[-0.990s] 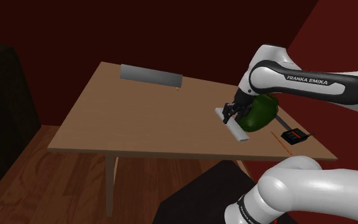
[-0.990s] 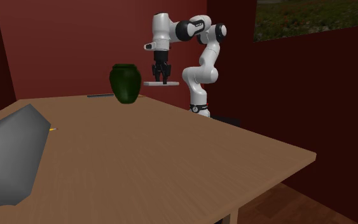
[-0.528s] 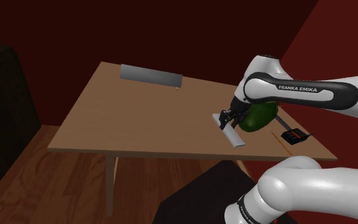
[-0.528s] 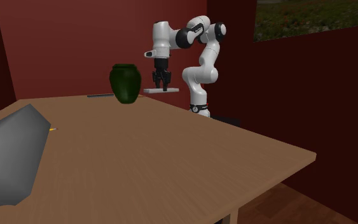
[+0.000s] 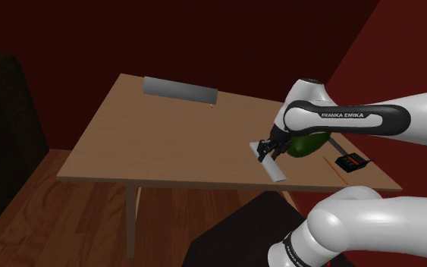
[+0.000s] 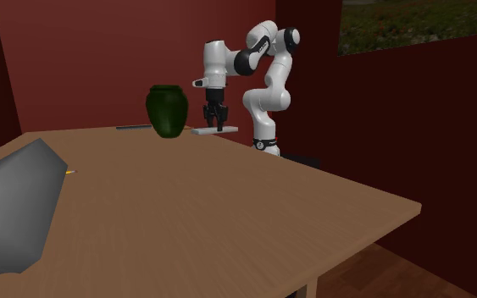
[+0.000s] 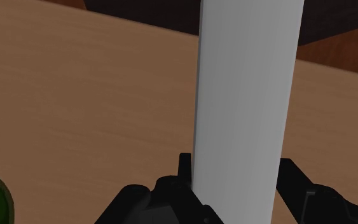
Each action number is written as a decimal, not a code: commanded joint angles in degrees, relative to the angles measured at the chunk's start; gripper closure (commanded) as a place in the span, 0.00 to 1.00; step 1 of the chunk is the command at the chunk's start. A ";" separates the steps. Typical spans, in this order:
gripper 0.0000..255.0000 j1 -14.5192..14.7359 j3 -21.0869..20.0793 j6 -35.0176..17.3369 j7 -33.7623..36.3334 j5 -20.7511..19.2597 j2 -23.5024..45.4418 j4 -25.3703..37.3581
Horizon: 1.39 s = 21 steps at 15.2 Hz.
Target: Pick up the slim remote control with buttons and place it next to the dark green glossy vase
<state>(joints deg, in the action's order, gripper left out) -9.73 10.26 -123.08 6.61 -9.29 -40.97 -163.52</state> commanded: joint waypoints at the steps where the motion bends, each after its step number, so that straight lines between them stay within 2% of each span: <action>1: 1.00 -0.05 0.17 -2.13 0.11 -0.20 0.94 -1.13; 5: 1.00 -0.18 0.67 -7.24 0.25 -0.72 3.87 -3.33; 13: 1.00 -0.18 0.67 -7.24 0.25 -0.72 3.87 -3.33; 14: 0.00 -0.19 0.67 -7.24 0.25 -0.72 3.86 -3.33; 19: 0.00 -0.19 0.67 -7.24 0.24 -0.72 3.87 -3.33; 21: 0.00 0.01 0.10 -1.83 0.17 -0.15 0.74 -1.03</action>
<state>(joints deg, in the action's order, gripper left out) -9.78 10.55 -126.75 6.78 -9.62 -39.25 -165.25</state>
